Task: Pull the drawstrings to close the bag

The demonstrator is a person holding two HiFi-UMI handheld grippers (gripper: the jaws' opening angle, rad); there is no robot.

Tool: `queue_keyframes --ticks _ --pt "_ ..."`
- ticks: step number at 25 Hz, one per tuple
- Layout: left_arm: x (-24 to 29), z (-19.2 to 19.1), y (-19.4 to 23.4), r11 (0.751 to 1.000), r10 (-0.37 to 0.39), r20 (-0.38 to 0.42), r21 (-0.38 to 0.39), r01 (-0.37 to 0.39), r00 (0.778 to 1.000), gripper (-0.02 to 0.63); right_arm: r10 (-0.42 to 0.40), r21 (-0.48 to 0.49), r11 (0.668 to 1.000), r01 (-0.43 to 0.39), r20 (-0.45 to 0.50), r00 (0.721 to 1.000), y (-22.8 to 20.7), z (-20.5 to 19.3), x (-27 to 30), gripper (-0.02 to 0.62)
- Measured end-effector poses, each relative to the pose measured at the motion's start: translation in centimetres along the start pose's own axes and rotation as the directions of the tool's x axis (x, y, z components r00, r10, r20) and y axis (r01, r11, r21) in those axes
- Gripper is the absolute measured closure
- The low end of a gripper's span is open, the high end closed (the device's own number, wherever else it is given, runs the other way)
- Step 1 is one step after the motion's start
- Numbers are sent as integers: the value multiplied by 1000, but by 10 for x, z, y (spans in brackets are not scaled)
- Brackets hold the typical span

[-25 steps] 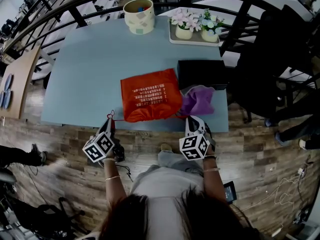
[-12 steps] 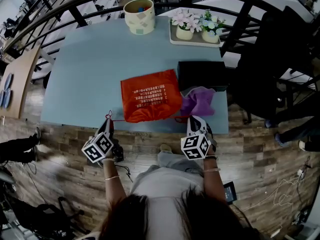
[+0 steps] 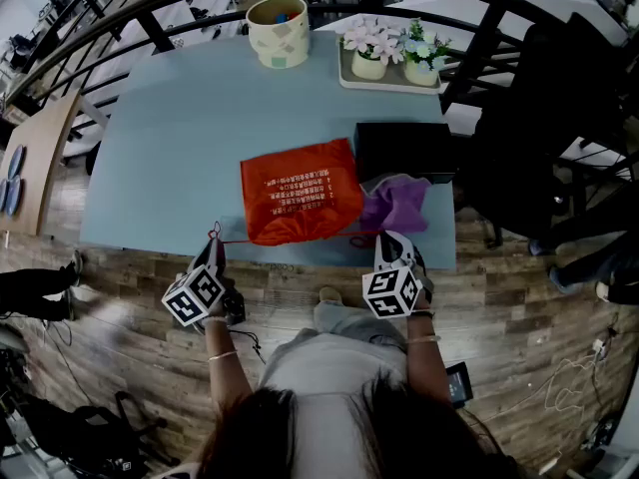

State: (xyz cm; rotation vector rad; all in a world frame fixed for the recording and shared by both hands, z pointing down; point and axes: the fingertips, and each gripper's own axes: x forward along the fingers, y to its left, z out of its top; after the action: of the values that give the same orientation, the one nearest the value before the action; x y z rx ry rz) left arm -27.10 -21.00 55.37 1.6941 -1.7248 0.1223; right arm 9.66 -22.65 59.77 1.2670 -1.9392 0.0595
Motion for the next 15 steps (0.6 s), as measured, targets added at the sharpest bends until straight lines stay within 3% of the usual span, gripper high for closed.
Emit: queue_keyframes --ticks 15 --pt "3 -1 4 1000 0 -4 -5 0 1000 590 10 -2 1000 -10 -4 1000 -1 1 5 568"
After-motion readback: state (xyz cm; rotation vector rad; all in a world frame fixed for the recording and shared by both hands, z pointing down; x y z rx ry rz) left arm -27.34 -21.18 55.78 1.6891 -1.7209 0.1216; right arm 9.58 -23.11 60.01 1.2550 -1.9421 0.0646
